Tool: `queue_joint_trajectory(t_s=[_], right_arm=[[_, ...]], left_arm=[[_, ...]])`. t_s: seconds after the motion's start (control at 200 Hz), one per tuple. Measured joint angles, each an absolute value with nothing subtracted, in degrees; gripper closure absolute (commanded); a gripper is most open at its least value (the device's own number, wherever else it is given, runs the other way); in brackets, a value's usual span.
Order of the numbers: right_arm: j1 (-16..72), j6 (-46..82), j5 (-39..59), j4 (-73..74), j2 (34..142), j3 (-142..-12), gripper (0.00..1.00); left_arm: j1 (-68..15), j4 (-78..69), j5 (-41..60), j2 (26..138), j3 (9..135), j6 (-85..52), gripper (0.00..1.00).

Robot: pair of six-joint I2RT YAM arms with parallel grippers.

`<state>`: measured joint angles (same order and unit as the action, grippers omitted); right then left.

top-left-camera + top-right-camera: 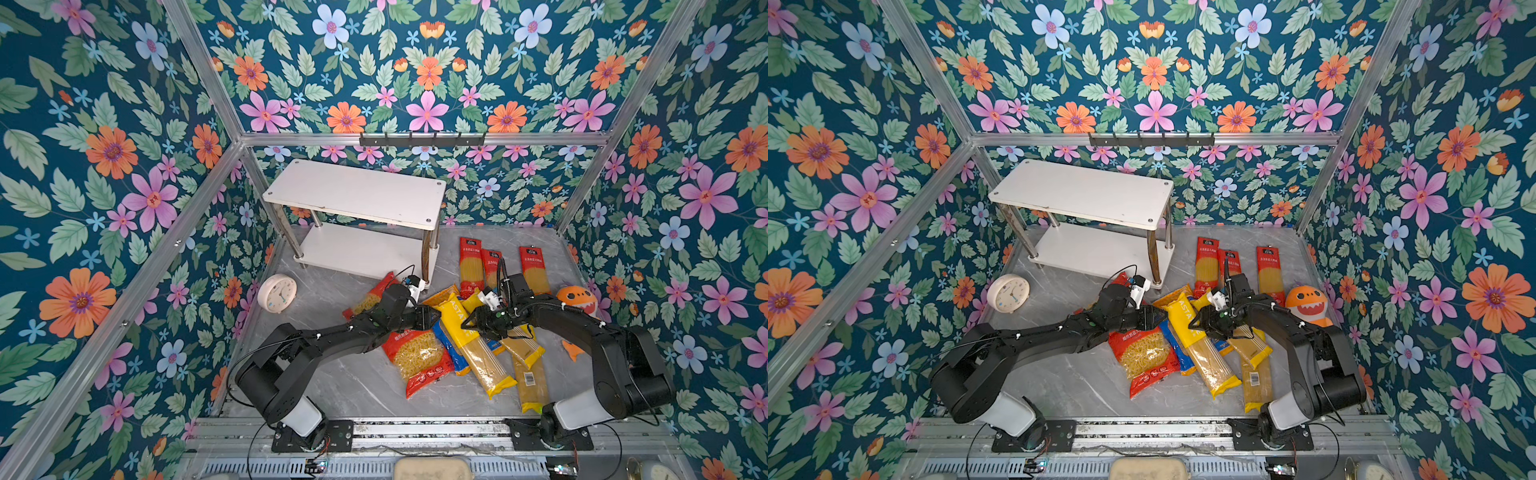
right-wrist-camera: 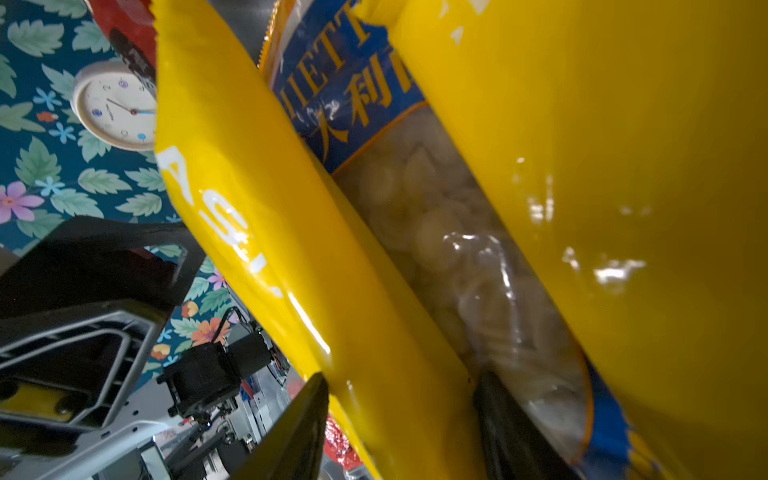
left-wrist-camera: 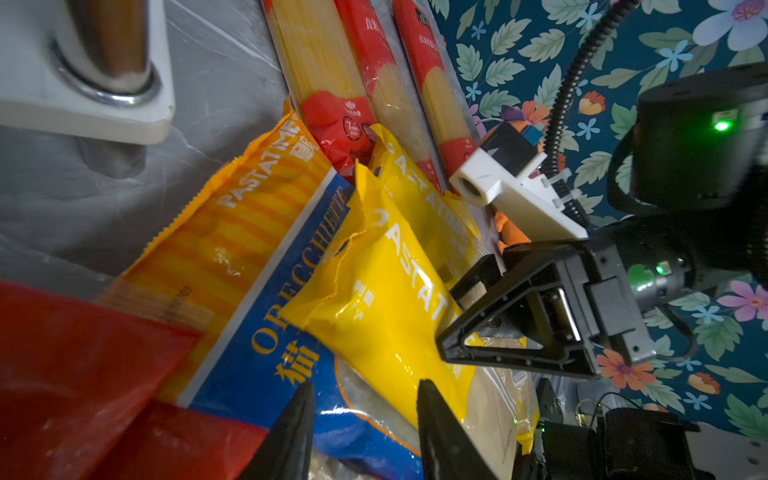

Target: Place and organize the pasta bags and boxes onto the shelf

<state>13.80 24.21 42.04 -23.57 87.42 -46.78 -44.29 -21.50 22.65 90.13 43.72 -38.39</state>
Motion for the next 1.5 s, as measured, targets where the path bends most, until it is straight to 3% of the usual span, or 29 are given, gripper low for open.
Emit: queue_joint_trajectory(t_s=[0.09,0.3,0.435,0.7,1.075,1.305,1.495], right_arm=[[13.76,22.65,44.12,-23.16,88.71,-46.89,0.46],[13.82,21.98,47.09,-21.17,88.31,-45.56,0.69],[13.93,22.39,49.47,-20.71,87.13,-44.91,0.80],[14.06,26.65,52.21,-17.61,81.52,-42.54,0.91],[14.02,44.53,51.94,1.98,72.01,-35.70,1.00],[13.98,54.50,48.47,14.76,68.60,-34.22,1.00],[13.98,59.48,45.43,16.99,62.96,-38.94,1.00]], left_arm=[[-44.38,-23.03,23.49,90.65,43.86,-39.05,0.62],[-44.36,-24.86,24.21,93.47,45.25,-40.34,0.71],[-44.34,-24.84,24.53,95.88,47.57,-40.58,0.71],[-41.36,-23.46,25.21,91.46,48.34,-40.64,0.70],[-39.42,-20.10,25.74,76.93,42.87,-40.42,0.58],[-36.71,-21.04,25.26,69.38,39.88,-43.51,0.42],[-32.93,-21.26,25.06,62.81,38.30,-46.83,0.28]])
